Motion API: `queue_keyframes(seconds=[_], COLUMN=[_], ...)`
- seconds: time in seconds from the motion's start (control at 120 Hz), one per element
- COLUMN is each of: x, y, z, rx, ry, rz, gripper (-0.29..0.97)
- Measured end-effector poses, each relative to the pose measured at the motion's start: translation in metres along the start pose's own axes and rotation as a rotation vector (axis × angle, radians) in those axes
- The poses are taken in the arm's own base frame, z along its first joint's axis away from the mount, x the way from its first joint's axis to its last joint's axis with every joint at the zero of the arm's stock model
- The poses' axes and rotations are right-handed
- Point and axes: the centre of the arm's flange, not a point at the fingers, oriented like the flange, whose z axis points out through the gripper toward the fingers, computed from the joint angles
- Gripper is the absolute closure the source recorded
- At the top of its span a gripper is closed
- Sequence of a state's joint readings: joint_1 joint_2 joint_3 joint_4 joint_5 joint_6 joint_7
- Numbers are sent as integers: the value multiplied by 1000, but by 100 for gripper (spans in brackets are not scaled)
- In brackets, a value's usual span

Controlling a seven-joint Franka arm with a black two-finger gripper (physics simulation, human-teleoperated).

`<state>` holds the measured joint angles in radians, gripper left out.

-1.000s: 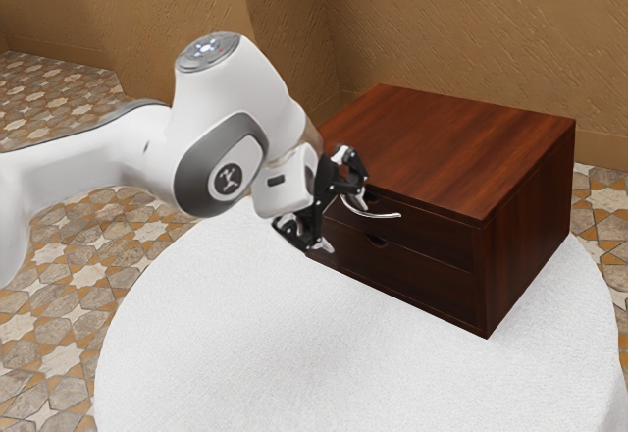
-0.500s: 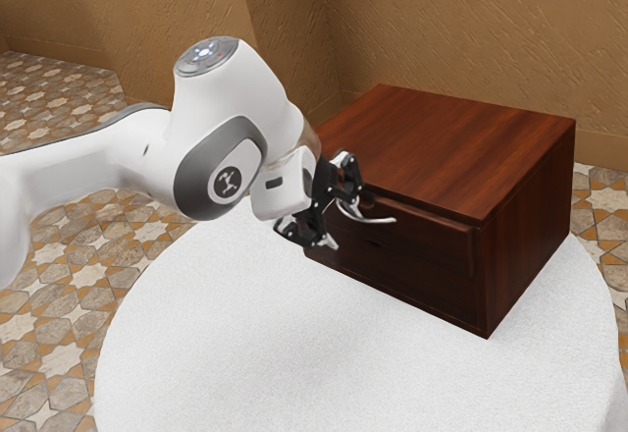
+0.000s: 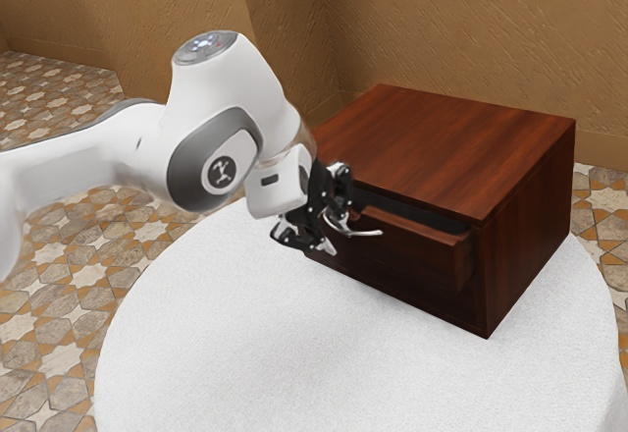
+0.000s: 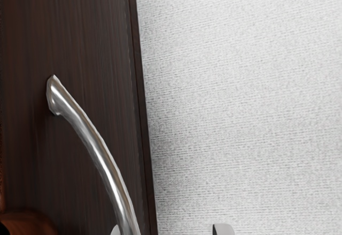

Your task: Pull the drawer handle with one arm to open the drawer

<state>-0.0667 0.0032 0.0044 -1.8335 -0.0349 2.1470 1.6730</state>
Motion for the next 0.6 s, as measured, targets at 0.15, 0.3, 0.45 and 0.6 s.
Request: queue_keyframes(seconds=[0.15,0.3,0.45,0.6], x=[2,4,4,5], y=[2,3,8,14], z=[-8,-15,-15,-18], rx=[-21,-53,-98,-130], ry=[3,7,11,12], rz=[-16,-34,-58,-79], gripper=[63,65,65,67])
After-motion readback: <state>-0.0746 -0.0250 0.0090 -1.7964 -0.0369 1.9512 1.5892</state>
